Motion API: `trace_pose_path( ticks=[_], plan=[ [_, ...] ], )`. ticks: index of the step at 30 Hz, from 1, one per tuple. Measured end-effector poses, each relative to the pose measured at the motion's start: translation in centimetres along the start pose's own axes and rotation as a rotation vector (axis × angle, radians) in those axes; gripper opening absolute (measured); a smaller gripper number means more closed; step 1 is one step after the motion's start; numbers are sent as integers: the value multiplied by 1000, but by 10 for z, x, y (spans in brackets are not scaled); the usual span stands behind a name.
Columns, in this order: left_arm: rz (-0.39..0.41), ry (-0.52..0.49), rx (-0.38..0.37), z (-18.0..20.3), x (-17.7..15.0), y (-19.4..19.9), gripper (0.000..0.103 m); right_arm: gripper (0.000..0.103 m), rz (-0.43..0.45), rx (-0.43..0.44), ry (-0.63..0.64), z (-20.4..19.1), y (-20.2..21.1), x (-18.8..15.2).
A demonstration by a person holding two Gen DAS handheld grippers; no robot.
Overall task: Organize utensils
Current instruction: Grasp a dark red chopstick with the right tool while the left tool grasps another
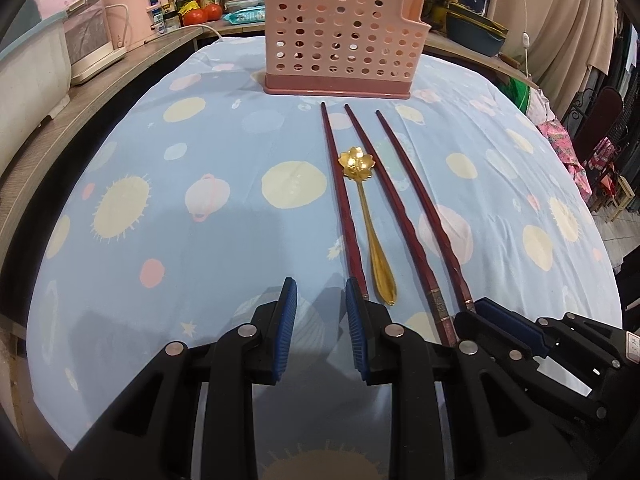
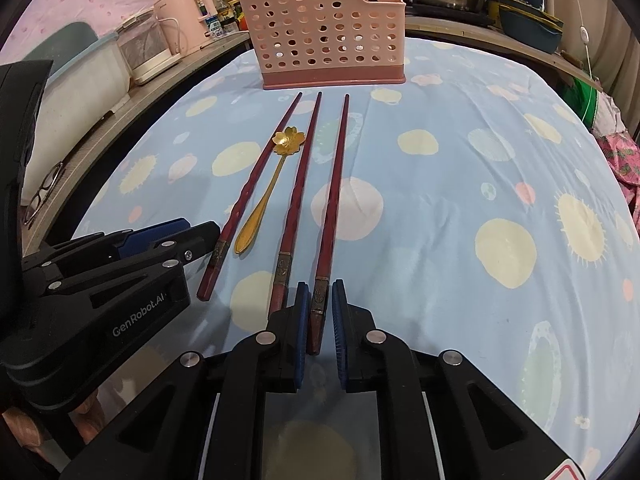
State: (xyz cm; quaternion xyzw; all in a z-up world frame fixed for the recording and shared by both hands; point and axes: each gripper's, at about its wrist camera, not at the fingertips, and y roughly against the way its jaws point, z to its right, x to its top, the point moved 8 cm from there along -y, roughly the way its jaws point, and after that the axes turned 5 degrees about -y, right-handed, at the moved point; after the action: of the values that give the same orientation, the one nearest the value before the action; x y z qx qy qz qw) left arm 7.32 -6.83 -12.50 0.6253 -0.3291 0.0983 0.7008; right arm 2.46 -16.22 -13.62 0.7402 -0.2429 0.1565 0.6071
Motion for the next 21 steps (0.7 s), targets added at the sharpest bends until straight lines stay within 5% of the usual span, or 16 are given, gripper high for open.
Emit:
trace_pose_path(
  ticks=[7,13,21],
  plan=[
    [-6,-5,-7,4,-1,1,25,11,-1,2,0,0,0,0],
    [18,-17,-15,7,3,7,41,10,-2,3,-6,0,0,0],
    [-19,-22,-28,11,-3,-4,41,10,-9,2,-9,4,1,-2]
  ],
)
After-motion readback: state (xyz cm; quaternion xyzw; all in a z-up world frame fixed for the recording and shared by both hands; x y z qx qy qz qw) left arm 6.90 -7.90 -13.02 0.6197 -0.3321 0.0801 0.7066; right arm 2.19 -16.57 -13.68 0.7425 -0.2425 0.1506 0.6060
